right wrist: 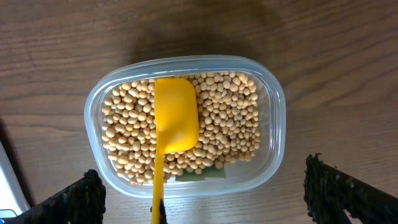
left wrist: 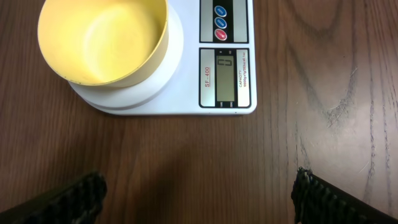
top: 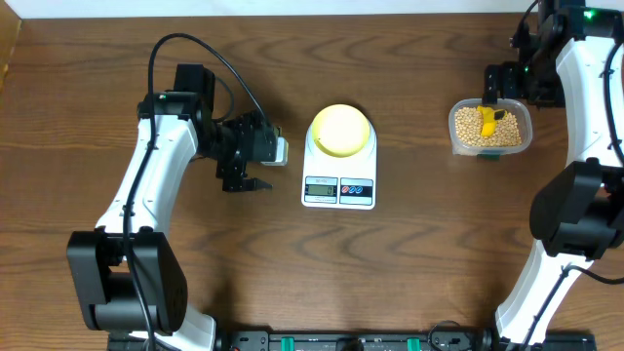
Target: Scoop item into bowl and weigh 50g on scale
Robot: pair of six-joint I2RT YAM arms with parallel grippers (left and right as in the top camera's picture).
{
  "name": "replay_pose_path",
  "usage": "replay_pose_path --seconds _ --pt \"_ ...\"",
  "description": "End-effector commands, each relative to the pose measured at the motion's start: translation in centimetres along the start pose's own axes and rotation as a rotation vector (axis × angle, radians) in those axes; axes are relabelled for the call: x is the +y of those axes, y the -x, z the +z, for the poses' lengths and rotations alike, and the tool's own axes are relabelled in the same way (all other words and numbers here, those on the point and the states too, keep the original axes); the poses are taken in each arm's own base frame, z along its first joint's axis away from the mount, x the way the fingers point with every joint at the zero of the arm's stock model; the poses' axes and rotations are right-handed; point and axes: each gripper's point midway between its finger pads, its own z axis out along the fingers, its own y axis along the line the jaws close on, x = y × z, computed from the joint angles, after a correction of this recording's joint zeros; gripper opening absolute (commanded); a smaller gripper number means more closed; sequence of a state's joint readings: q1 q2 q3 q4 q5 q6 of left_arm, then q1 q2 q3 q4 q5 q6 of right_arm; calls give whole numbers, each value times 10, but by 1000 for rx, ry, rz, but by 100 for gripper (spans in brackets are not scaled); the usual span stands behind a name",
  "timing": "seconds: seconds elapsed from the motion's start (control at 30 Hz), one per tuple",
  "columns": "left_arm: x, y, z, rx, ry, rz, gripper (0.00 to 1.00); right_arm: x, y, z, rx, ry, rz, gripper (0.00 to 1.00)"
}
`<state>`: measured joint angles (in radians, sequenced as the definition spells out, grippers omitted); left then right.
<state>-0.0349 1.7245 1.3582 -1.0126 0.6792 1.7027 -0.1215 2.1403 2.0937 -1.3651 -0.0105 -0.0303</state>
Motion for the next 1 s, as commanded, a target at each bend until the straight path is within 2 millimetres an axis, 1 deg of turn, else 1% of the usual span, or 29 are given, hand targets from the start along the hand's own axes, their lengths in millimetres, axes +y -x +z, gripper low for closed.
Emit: replay_pose_path --seconds 0.0,0.23,0.33,0.43,0.5,0.57,0.67,0.73,0.83,0.9,0.93,0.97 --pt "0 4 0 -20 -1 15 98 -4 4 -2 -11 -6 5 99" --pt "0 4 0 -20 -1 15 98 -4 4 -2 -13 -5 7 99" --pt "0 4 0 -20 -1 15 98 -3 9 -2 -31 1 6 99" --pt "0 4 0 -20 -1 15 98 -3 19 -2 -72 0 4 99" --pt "0 4 0 -20 -1 15 98 6 20 -3 -78 51 2 99" --pt "0 4 0 -20 -1 15 98 12 17 -2 -67 85 -9 99" --pt "0 4 0 -20 -1 15 98 12 9 0 -32 84 -24 99" --pt "0 4 0 -20 -1 15 97 16 3 5 -8 102 -19 99" --pt "0 4 0 -20 -1 15 97 20 -4 18 20 121 -21 99" --pt "0 4 0 -20 -1 15 98 20 -2 28 7 122 -21 99" --pt "0 4 0 -20 -1 14 98 23 0 32 -2 134 -22 99" --pt "0 4 0 -20 -1 15 98 30 0 36 -4 170 -17 99"
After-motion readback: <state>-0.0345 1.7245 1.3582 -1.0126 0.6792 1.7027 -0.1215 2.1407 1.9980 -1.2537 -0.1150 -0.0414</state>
